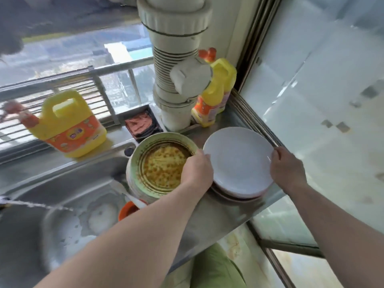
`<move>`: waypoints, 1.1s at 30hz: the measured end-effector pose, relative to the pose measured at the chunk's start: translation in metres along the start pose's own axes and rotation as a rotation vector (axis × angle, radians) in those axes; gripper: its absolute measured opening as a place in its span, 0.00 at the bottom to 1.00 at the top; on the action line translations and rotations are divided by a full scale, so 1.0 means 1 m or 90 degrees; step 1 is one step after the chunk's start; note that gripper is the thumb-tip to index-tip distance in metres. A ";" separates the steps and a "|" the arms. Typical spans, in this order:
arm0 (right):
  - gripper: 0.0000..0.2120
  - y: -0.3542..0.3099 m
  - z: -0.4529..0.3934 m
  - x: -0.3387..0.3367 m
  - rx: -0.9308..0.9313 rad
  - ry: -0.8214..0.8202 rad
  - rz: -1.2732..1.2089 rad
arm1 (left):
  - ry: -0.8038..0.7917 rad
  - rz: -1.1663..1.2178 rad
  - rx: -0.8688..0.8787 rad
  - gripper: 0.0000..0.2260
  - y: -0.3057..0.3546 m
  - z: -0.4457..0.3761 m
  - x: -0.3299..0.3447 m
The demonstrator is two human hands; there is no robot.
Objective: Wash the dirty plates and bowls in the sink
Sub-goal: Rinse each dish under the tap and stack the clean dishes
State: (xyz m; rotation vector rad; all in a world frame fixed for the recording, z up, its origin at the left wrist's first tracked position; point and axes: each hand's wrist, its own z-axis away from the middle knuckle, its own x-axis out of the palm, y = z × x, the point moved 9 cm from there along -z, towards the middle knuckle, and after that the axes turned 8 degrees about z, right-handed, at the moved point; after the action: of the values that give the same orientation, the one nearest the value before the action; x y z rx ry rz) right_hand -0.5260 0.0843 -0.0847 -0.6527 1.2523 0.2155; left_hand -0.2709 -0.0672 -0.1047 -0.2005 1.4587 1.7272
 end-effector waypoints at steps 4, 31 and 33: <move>0.13 0.028 -0.015 0.015 0.013 -0.031 0.069 | -0.026 -0.140 0.042 0.13 0.014 -0.020 0.030; 0.13 -0.206 0.058 0.112 -0.224 -0.198 0.294 | 0.102 -0.094 -0.114 0.11 -0.147 -0.001 -0.161; 0.09 -0.208 0.061 0.112 -0.233 -0.197 0.320 | 0.095 -0.099 -0.109 0.10 -0.148 0.002 -0.157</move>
State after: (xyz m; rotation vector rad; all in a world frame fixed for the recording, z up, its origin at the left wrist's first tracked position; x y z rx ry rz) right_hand -0.3384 -0.0699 -0.1085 -0.5758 1.0636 0.9452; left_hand -0.0712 -0.1480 -0.1182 -0.5300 1.3612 1.7390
